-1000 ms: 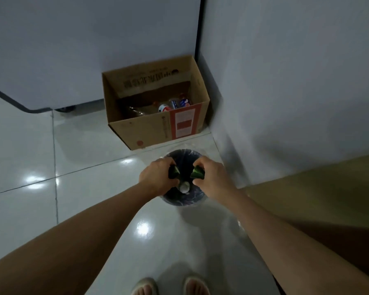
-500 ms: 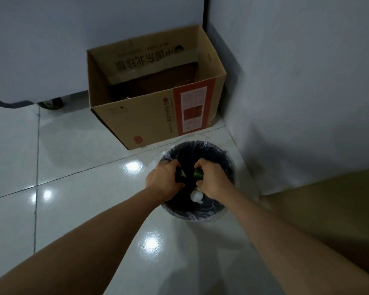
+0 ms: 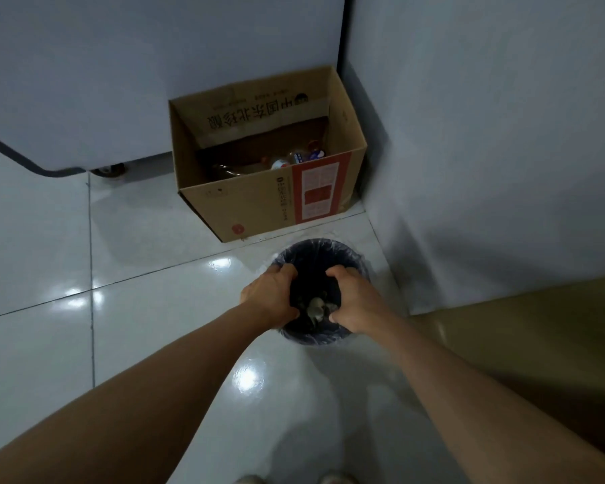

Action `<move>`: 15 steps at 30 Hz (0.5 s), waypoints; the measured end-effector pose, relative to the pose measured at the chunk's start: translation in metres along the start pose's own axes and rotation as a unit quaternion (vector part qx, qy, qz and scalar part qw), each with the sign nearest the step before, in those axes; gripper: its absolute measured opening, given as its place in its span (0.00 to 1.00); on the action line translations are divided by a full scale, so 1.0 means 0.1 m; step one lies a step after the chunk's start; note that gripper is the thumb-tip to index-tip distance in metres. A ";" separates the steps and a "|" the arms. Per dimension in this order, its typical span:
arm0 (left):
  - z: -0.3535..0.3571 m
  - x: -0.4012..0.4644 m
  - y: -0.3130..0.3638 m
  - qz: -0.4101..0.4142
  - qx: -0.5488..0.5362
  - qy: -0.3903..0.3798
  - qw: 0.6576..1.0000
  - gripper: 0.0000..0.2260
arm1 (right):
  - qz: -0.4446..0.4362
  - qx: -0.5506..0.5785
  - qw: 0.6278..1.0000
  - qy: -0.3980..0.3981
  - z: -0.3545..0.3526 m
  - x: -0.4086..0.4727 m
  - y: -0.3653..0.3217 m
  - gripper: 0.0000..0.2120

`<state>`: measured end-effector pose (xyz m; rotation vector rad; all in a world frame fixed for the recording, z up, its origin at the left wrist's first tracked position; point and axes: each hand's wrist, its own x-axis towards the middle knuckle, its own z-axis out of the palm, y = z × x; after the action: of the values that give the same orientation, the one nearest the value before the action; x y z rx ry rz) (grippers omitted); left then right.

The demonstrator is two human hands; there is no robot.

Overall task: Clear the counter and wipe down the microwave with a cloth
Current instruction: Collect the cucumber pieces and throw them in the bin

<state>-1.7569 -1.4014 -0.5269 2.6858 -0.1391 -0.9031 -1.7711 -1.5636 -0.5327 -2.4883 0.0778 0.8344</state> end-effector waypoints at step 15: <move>-2.31 -1.80 0.65 -0.012 0.009 0.058 0.998 0.30 | -0.047 -0.060 0.997 -0.003 -1.84 -1.76 -1.49 0.35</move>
<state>-1.7608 -1.3711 -0.2282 2.7535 -0.0907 -0.7539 -1.7814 -1.5422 -0.2389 -2.5791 -0.0951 0.8301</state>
